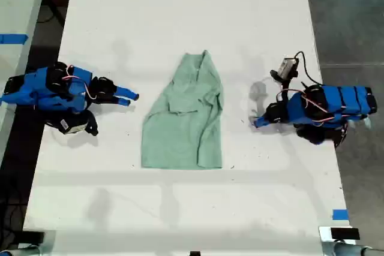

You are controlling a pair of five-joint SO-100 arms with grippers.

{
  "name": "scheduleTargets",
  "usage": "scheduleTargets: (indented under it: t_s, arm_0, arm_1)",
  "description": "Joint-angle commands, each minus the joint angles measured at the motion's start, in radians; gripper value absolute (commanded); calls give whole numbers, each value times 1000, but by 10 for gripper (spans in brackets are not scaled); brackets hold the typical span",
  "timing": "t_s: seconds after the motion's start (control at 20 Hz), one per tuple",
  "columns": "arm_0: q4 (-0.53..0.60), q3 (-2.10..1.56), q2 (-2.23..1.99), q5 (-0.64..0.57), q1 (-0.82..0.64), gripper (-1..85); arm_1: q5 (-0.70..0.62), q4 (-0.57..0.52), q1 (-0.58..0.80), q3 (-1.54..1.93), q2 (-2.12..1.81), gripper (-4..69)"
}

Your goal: Fold t shirt

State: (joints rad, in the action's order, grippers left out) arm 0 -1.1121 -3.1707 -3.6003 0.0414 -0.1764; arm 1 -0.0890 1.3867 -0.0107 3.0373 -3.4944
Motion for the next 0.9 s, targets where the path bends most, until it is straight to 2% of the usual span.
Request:
scheduleTargets:
  t_s: [0.0,0.2,0.35,0.45,0.55,0.75,0.85]
  arm_0:
    - [120,-49,-6,29,-44,0]
    - [120,-49,-6,31,-44,0]
    - [160,-40,-6,2,-25,0]
    - [101,97,43,37,-9,-1]
    - [0,364,325,92,44,-1]
    - [-183,956,1121,101,239,26]
    - [-193,1117,1408,92,288,40]
  arm_1:
    - [-51,29,215,21,-17,-10]
    - [-55,29,215,21,-17,-10]
    - [-63,29,219,21,-17,-10]
    - [-64,29,225,21,-17,-10]
    - [-81,28,229,21,-17,-10]
    - [-91,25,224,21,-17,-10]
    - [-98,25,221,21,-17,-10]
